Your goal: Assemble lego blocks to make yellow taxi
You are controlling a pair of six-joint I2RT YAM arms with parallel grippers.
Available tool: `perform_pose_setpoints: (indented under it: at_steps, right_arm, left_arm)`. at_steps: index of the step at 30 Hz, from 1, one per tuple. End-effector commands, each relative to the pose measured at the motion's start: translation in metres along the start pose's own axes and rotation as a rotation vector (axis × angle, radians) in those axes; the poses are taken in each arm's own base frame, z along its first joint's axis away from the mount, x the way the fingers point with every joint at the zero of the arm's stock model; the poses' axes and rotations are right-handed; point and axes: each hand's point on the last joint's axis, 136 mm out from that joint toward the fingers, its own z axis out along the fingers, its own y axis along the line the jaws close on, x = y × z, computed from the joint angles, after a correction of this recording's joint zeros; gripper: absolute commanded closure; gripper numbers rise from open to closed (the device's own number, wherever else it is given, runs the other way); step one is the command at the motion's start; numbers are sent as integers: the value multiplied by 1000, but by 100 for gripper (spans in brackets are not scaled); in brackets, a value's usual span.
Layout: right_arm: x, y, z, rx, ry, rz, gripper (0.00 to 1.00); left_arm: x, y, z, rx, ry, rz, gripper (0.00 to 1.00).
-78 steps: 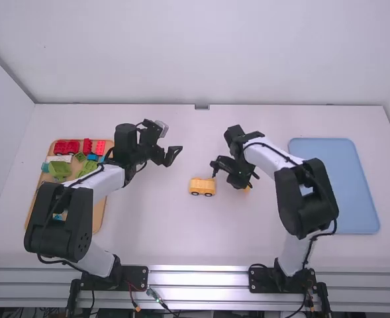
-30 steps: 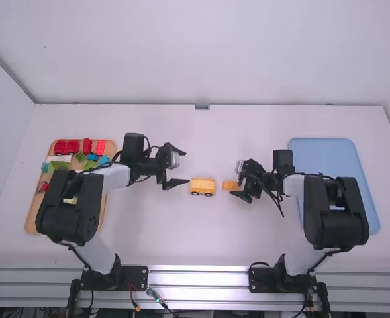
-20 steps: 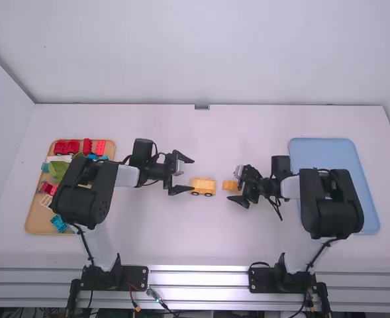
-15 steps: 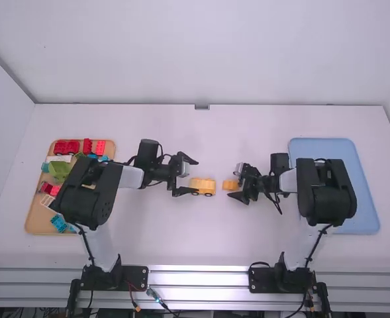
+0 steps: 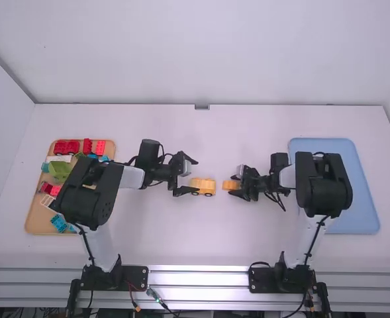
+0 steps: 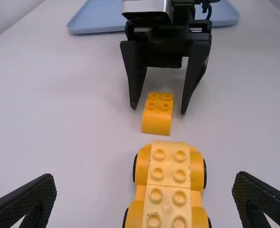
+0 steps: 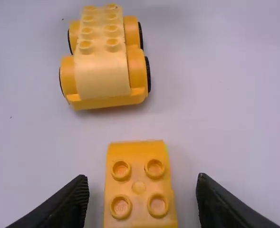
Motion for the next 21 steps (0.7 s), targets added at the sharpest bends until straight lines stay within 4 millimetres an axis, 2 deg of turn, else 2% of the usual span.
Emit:
perform_pose_setpoints:
  at_steps: [1, 6, 14, 21]
  right_arm:
    - [1, 0, 5, -14, 5, -13, 50]
    - [1, 0, 8, -23, 22, -8, 60]
    - [1, -1, 6, -18, 18, -1, 69]
    - [0, 0, 6, -20, 8, -1, 73]
  left_arm:
    - [1, -4, 2, 18, -8, -15, 1]
    - [3, -7, 2, 23, 1, -30, 1]
    - [10, -14, 2, 45, 17, -34, 1]
    - [29, -19, 12, 65, 22, -19, 0]
